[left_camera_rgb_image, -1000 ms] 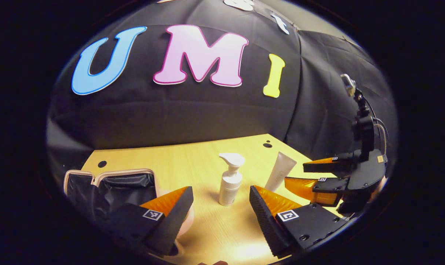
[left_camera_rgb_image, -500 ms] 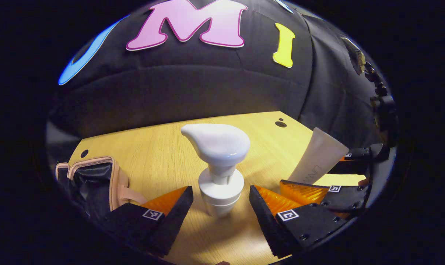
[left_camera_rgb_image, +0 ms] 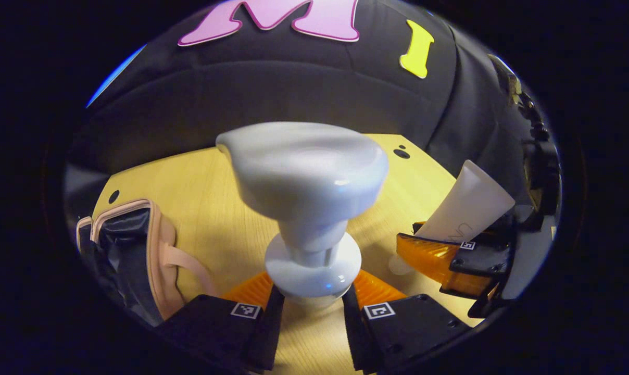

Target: First open the suitcase, pack the skin care products into it, and then close the suitcase.

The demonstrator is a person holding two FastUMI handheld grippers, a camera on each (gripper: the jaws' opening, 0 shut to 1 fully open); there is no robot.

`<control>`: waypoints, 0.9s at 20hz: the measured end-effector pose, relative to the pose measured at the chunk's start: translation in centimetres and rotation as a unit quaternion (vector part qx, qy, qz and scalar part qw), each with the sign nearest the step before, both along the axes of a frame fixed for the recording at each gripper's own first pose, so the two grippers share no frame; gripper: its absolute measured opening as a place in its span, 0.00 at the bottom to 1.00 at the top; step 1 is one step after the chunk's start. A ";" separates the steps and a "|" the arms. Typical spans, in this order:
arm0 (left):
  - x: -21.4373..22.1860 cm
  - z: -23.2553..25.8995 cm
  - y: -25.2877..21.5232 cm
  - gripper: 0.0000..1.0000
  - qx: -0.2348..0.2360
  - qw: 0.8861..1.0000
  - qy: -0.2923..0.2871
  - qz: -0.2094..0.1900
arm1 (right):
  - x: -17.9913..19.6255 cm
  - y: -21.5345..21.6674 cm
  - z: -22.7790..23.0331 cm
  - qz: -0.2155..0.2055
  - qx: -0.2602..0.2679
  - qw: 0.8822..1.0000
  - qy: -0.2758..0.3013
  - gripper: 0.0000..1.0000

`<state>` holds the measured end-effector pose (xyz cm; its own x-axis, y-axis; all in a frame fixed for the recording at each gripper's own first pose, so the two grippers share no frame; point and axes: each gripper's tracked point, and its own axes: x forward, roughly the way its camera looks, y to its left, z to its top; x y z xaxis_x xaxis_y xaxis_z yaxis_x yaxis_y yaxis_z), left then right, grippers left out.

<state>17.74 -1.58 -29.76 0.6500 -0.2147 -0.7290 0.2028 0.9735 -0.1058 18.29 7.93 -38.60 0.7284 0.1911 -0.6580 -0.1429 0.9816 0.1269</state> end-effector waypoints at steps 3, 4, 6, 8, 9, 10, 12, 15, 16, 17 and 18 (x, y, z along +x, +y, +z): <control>-3.0 5.2 3.4 0.58 0.002 1.000 -0.002 -0.005 | -2.0 1.3 4.3 0.030 0.003 0.999 -0.029 0.35; -4.3 6.7 5.2 0.57 0.008 1.000 0.004 -0.004 | -2.7 1.7 5.4 0.039 0.003 0.999 -0.037 0.34; -6.2 9.4 9.3 0.57 0.018 1.000 0.021 0.010 | -4.2 2.8 7.4 0.050 0.006 0.998 -0.048 0.34; -7.7 10.9 13.6 0.57 0.032 0.997 0.049 0.042 | -5.5 4.2 9.1 0.055 0.014 0.997 -0.059 0.34; -7.9 11.0 15.6 0.57 0.044 0.995 0.065 0.055 | -5.8 4.9 9.9 0.058 0.018 0.996 -0.065 0.34; -8.2 11.0 17.5 0.57 0.058 0.993 0.079 0.064 | -6.2 5.7 10.6 0.061 0.022 0.995 -0.069 0.34; -9.5 9.7 20.8 0.57 0.089 0.985 0.127 0.071 | -6.9 7.0 11.6 0.062 0.030 0.995 -0.074 0.34; -10.1 6.3 24.0 0.57 0.093 0.970 0.206 0.092 | -7.3 8.1 13.2 0.063 0.037 0.994 -0.083 0.34; -10.4 4.8 24.8 0.57 0.095 0.962 0.236 0.100 | -7.4 8.2 13.6 0.064 0.034 0.993 -0.088 0.34; -10.6 3.1 25.6 0.60 0.096 0.955 0.260 0.104 | -7.7 8.3 13.9 0.066 0.029 0.993 -0.092 0.34; -10.9 1.5 26.3 0.58 0.098 0.947 0.287 0.107 | -7.8 8.2 14.0 0.066 0.026 0.993 -0.093 0.34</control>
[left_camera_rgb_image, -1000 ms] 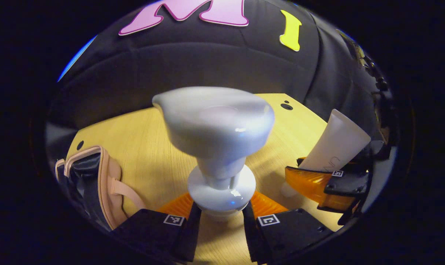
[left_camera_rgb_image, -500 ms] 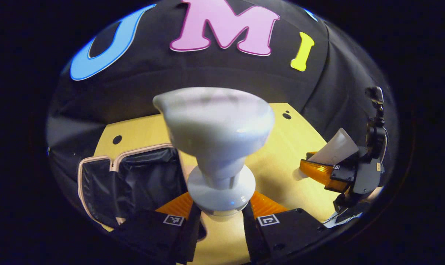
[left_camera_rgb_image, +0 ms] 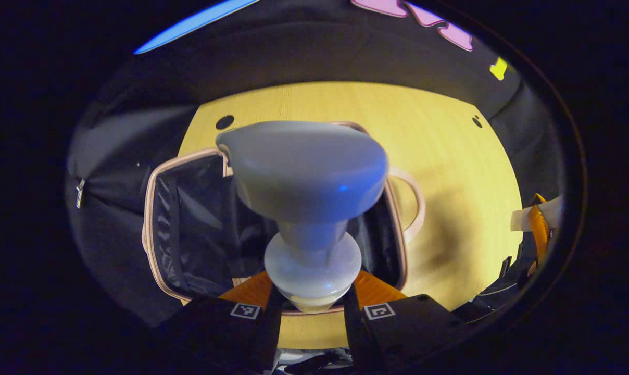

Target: First open the suitcase, pack the skin care products into it, and then close the suitcase.

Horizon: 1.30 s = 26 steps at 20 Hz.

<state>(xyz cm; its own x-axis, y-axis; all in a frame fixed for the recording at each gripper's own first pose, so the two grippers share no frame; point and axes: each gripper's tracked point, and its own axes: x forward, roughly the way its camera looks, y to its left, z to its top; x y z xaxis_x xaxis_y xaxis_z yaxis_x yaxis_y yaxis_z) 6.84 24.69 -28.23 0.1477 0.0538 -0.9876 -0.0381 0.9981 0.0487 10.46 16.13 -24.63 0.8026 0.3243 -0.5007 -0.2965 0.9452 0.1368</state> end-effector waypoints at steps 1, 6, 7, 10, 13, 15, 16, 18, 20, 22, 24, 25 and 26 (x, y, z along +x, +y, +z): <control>-0.1 -1.5 0.6 0.58 0.006 1.000 0.020 0.007 | -0.4 0.0 -0.1 0.000 -0.002 1.000 0.003 0.34; -0.6 -8.3 2.3 0.58 -0.001 0.997 0.058 0.048 | -2.3 -0.2 -0.6 0.006 -0.014 1.000 0.024 0.34; -0.4 -8.9 2.5 0.58 -0.005 0.997 0.056 0.049 | -2.6 -0.2 -0.6 0.007 -0.015 1.000 0.027 0.34; -0.5 -8.5 2.4 0.61 -0.007 0.997 0.035 0.064 | -2.7 0.9 -1.2 0.019 -0.013 0.999 0.045 0.34; 0.7 -5.8 3.4 0.78 0.007 0.998 -0.044 0.044 | -2.1 3.5 -0.6 0.047 -0.008 0.998 0.050 0.34; 1.7 -2.1 4.5 0.95 0.026 0.991 -0.130 0.030 | -1.7 6.4 0.1 0.078 0.008 0.995 0.056 0.34; 1.4 0.5 4.9 0.94 0.037 0.984 -0.172 0.027 | -1.5 8.3 0.3 0.093 0.019 0.993 0.064 0.34; 0.2 5.1 5.3 0.95 0.048 0.968 -0.244 0.027 | -0.8 12.1 0.5 0.117 0.046 0.988 0.090 0.34; -1.9 9.3 5.2 0.95 0.041 0.951 -0.302 0.042 | -0.1 16.2 -0.7 0.141 0.070 0.980 0.123 0.34; -5.0 12.3 5.6 0.95 0.030 0.937 -0.341 0.073 | 0.5 19.3 -2.8 0.155 0.058 0.972 0.166 0.34; -9.3 13.2 6.8 0.95 0.011 0.929 -0.354 0.109 | 0.5 23.1 -5.2 0.169 0.053 0.960 0.216 0.34; -11.4 13.2 7.3 0.96 0.001 0.926 -0.354 0.131 | 0.1 25.1 -6.3 0.173 0.057 0.952 0.246 0.34; -13.7 12.9 7.9 0.95 -0.009 0.925 -0.346 0.157 | 0.1 26.7 -7.7 0.168 0.061 0.944 0.277 0.35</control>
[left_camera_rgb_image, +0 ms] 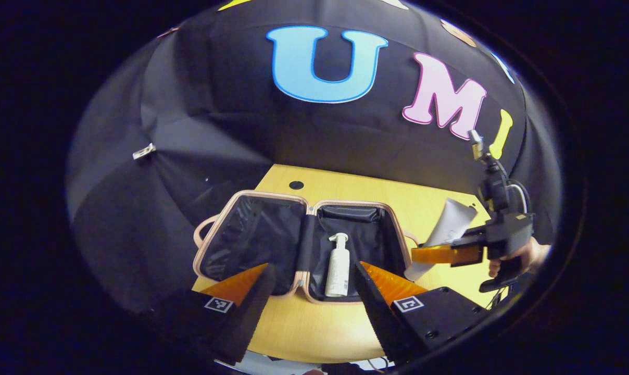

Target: First open the suitcase, pack the skin care products into it, and then close the suitcase.

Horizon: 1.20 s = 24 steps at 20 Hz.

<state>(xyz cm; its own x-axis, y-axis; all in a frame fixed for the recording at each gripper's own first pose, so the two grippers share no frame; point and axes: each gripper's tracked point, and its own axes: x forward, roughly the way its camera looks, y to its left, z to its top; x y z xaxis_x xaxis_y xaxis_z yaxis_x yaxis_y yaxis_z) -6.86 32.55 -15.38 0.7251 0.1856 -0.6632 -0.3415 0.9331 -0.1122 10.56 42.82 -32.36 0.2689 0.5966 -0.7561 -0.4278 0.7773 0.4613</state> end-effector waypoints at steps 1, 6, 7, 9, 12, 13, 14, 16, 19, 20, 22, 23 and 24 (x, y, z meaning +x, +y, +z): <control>-2.3 -0.7 0.8 0.95 -0.020 1.000 0.009 0.020 | 0.2 1.1 -1.6 -0.008 -0.009 0.999 0.033 0.35; -11.9 -3.1 7.2 0.97 -0.027 0.993 0.034 0.110 | -0.5 3.0 -8.8 -0.047 -0.082 0.981 0.170 0.35; -13.2 -3.2 8.1 0.97 -0.032 0.991 0.036 0.124 | 0.0 3.1 -9.6 -0.064 -0.088 0.979 0.175 0.35; -15.1 -3.9 9.1 0.97 -0.060 0.986 0.037 0.149 | 1.4 2.0 -10.1 -0.098 -0.109 0.974 0.175 0.35; -15.8 -4.6 10.6 0.97 -0.120 0.976 0.022 0.177 | 2.0 0.8 -10.3 -0.123 -0.125 0.971 0.163 0.34; -15.8 -4.9 11.9 0.97 -0.129 0.974 0.018 0.185 | 2.0 0.8 -9.4 -0.130 -0.115 0.972 0.159 0.42; -15.5 -5.2 13.3 0.97 -0.133 0.973 0.015 0.190 | 1.8 1.4 -8.4 -0.135 -0.096 0.973 0.158 0.55; -14.1 -5.4 16.6 0.97 -0.139 0.971 0.001 0.194 | 1.9 2.3 -5.1 -0.142 -0.048 0.980 0.129 0.72; -10.5 -5.1 21.2 0.97 -0.166 0.967 -0.029 0.192 | 0.3 3.6 1.9 -0.131 0.069 0.987 0.068 0.82; -8.9 -5.7 22.8 0.92 -0.176 0.965 -0.034 0.191 | -0.7 3.0 4.3 -0.126 0.091 0.986 0.054 0.97; -5.4 -6.7 25.7 0.97 -0.188 0.965 -0.033 0.182 | -2.8 0.1 8.5 -0.127 0.117 0.985 0.015 0.97; -3.9 -7.1 26.8 0.97 -0.185 0.967 -0.030 0.170 | -4.2 -1.8 10.1 -0.130 0.122 0.984 0.000 0.96; -2.4 -7.5 28.1 0.97 -0.176 0.970 -0.027 0.163 | -5.8 -3.7 12.0 -0.134 0.135 0.982 -0.007 0.96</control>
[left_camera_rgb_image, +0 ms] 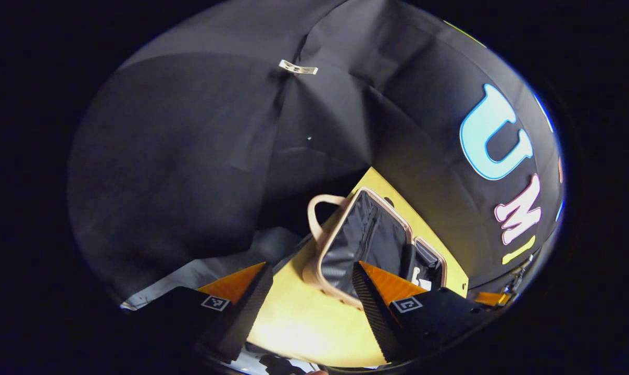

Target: First open the suitcase, pack the skin care products into it, and then close the suitcase.

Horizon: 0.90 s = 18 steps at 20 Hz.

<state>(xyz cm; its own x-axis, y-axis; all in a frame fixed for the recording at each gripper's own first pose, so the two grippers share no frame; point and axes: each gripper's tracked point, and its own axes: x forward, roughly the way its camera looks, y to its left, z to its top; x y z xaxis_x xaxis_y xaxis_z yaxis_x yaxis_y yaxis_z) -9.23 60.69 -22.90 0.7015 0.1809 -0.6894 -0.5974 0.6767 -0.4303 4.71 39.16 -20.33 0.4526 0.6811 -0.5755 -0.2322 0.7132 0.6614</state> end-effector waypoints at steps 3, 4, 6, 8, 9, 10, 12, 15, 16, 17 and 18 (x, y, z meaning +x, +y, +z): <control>3.9 -1.2 2.0 0.97 -0.001 1.000 0.006 -0.016 | -3.6 -6.0 2.7 -0.040 -0.003 0.999 -0.013 0.96; 5.3 -1.8 2.6 0.97 -0.011 1.000 0.006 -0.016 | -4.4 -8.3 2.7 -0.054 -0.022 0.998 -0.015 0.96; 7.0 -3.8 3.9 0.97 -0.017 0.999 0.025 -0.010 | -6.0 -11.9 3.0 -0.082 -0.045 0.995 -0.016 0.96; 7.5 -6.6 5.3 0.97 -0.012 0.998 0.069 -0.005 | -6.9 -14.5 3.0 -0.112 -0.056 0.992 -0.008 0.96; 7.7 -7.6 5.4 0.97 -0.016 0.996 0.088 -0.004 | -7.2 -15.4 2.8 -0.124 -0.060 0.990 -0.005 0.96; 8.1 -8.8 5.6 0.97 -0.021 0.995 0.099 -0.003 | -7.3 -16.2 2.5 -0.136 -0.064 0.989 -0.001 0.96; 8.9 -10.8 5.7 0.97 -0.026 0.993 0.114 -0.001 | -7.8 -16.6 2.0 -0.153 -0.057 0.986 0.015 0.96; 9.6 -13.3 6.5 0.97 0.005 0.985 0.169 -0.021 | -9.0 -16.1 1.2 -0.154 -0.052 0.986 0.032 0.96; 10.5 -13.5 5.9 0.97 -0.004 0.987 0.159 -0.032 | -9.6 -16.0 0.9 -0.149 -0.058 0.987 0.037 0.96; 12.2 -13.1 5.5 0.95 -0.017 0.990 0.133 -0.039 | -10.1 -15.6 0.7 -0.143 -0.058 0.987 0.041 0.96; 12.1 -13.2 5.4 0.70 -0.013 0.989 0.145 -0.035 | -10.3 -15.2 0.7 -0.138 -0.058 0.988 0.043 0.96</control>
